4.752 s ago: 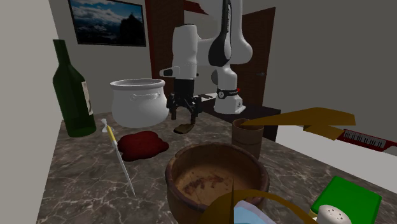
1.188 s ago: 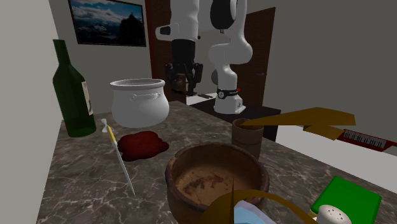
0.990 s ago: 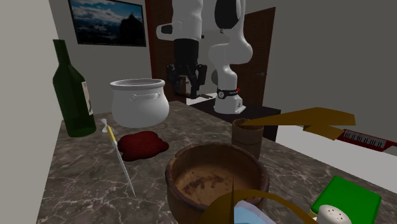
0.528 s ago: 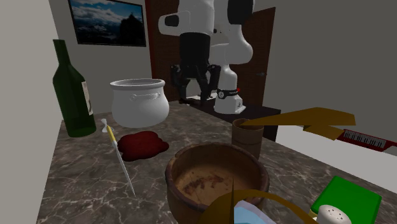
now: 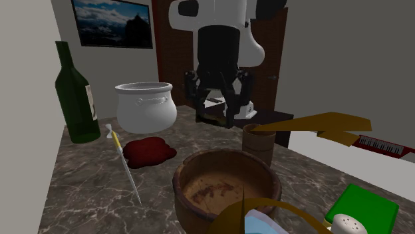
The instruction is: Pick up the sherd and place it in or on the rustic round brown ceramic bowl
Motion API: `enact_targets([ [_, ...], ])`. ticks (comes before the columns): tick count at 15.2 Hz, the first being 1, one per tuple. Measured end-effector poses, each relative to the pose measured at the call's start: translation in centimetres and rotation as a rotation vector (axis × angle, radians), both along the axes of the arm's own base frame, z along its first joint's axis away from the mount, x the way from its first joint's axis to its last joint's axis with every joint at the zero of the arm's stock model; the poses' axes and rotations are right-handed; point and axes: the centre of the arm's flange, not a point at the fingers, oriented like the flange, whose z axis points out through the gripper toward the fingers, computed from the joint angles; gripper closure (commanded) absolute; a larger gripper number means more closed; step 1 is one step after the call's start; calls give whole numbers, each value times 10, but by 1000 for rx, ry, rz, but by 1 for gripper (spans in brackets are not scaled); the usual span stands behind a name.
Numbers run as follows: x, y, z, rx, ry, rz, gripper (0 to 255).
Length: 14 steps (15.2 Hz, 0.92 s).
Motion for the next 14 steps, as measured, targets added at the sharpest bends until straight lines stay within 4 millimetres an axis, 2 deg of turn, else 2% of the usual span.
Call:
enact_targets([
  [3,20,35,2,0,0,0,255],
  [5,30,49,-2,0,0,-1,255],
  [14,32,56,-46,-1,0,-2,255],
])
